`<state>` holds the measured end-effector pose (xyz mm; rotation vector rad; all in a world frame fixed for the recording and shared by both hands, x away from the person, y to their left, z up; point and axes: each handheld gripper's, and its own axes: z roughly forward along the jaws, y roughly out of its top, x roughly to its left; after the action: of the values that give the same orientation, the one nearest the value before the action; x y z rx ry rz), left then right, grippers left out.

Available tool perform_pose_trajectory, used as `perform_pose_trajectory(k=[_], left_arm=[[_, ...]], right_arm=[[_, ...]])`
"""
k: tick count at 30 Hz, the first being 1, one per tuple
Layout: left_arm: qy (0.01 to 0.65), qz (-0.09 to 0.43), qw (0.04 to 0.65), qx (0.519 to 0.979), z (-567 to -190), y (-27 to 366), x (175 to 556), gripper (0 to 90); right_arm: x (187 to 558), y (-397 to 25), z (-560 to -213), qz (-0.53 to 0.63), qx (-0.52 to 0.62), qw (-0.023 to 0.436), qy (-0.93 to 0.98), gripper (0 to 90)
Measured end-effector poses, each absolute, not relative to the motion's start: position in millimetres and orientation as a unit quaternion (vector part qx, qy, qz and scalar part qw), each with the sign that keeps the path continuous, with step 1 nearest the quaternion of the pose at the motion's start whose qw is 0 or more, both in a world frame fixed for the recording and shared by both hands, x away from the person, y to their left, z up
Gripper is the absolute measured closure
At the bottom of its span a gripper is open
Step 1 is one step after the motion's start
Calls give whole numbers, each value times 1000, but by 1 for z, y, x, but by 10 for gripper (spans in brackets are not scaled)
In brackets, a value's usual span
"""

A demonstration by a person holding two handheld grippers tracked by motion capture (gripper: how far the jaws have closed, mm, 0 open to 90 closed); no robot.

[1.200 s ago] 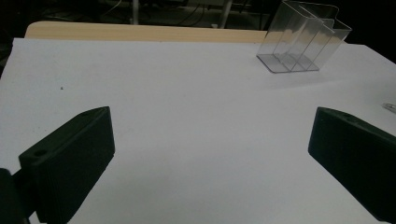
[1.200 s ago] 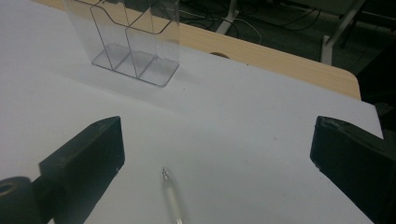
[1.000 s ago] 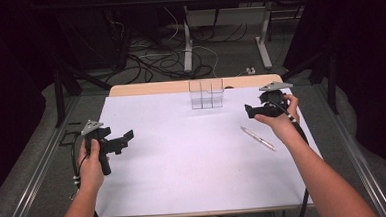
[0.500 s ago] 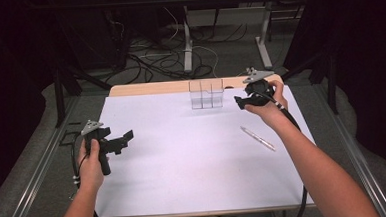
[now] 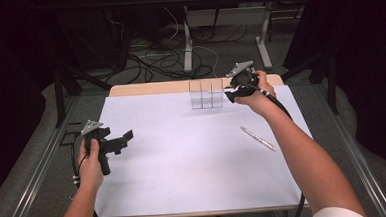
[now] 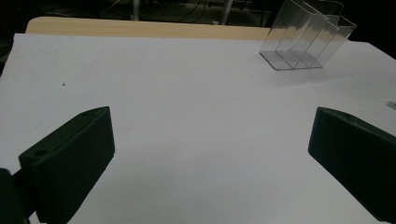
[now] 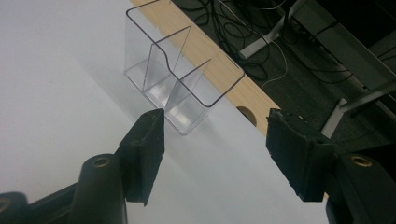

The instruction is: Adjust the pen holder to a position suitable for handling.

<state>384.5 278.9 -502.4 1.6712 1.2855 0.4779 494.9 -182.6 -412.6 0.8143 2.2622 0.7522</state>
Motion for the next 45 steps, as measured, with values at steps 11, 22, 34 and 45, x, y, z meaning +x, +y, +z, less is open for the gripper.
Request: perform_pose_trajectory(k=[11,22,34,45], left_arm=[[525,195,470,681,-503,279,384,4],[525,195,470,682,-503,280,385,4],[526,193,469,683,-504,281,385,4],[526,193,466,685,-505,281,384,4]], right_arm=[[512,-164,-415,251,228,296,893,379],[525,-145,-420,200,146,295,923,418],[533,-123,-432,159,72,304,936,459],[542,-116,-443,151,36,304,940,462]])
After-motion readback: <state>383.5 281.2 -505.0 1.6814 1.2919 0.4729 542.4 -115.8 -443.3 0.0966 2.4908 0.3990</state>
